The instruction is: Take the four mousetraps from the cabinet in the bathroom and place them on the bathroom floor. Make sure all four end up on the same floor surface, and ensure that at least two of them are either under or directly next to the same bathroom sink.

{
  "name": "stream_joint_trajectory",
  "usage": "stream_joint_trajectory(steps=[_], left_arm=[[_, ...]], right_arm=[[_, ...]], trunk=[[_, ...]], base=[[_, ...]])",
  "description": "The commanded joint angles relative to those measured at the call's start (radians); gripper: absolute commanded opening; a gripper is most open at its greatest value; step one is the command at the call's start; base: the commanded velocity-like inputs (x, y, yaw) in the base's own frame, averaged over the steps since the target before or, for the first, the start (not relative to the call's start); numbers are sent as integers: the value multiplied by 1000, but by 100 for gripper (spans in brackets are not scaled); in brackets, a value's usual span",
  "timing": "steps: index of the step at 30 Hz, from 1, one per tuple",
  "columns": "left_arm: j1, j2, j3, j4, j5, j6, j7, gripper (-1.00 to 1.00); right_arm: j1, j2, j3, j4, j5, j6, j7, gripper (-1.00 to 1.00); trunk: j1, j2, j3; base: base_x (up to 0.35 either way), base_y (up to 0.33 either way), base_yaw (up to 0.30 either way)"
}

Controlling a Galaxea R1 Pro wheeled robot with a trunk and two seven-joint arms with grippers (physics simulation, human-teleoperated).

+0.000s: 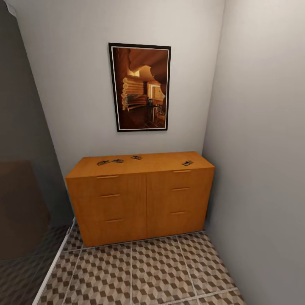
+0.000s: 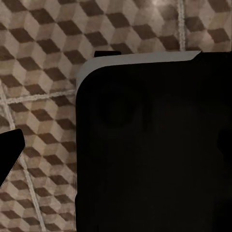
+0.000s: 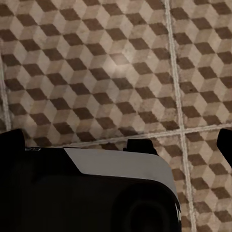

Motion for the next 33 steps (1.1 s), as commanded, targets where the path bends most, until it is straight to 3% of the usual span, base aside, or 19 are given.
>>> stream_joint_trajectory(steps=[1,12,23,29,30,31,33], left_arm=[[0,2,2,-5,-1,-4,0,100],[-1,22,6,-67,-2,33,9,100],[-21,40,6,-129,-2,94,9,100],[-55,40,6,-163,-2,128,8,100],[-165,40,6,-1419,-2,1064,7,100],[-218,40,6,-1415,-1,1103,8,100],[-250,40,6,-1401,-1,1118,8,100]], right_arm=[[0,1,-1,-1,5,-3,-5,100],[-1,-2,-3,-58,7,12,-16,100],[-2,-47,-4,-120,6,73,-23,100],[-23,-52,-4,-154,12,107,-23,100],[-87,-52,-4,-1309,14,797,-23,100],[-148,-52,-4,-1340,16,849,-24,100],[-186,-52,-4,-1352,16,879,-24,100]], trunk=[[0,0,-1],[0,0,-1],[0,0,-1],[0,0,-1],[0,0,-1],[0,0,-1],[0,0,-1]], base=[[0,0,0],[0,0,0],[0,0,0],[0,0,0],[0,0,0],[0,0,0],[0,0,0]])
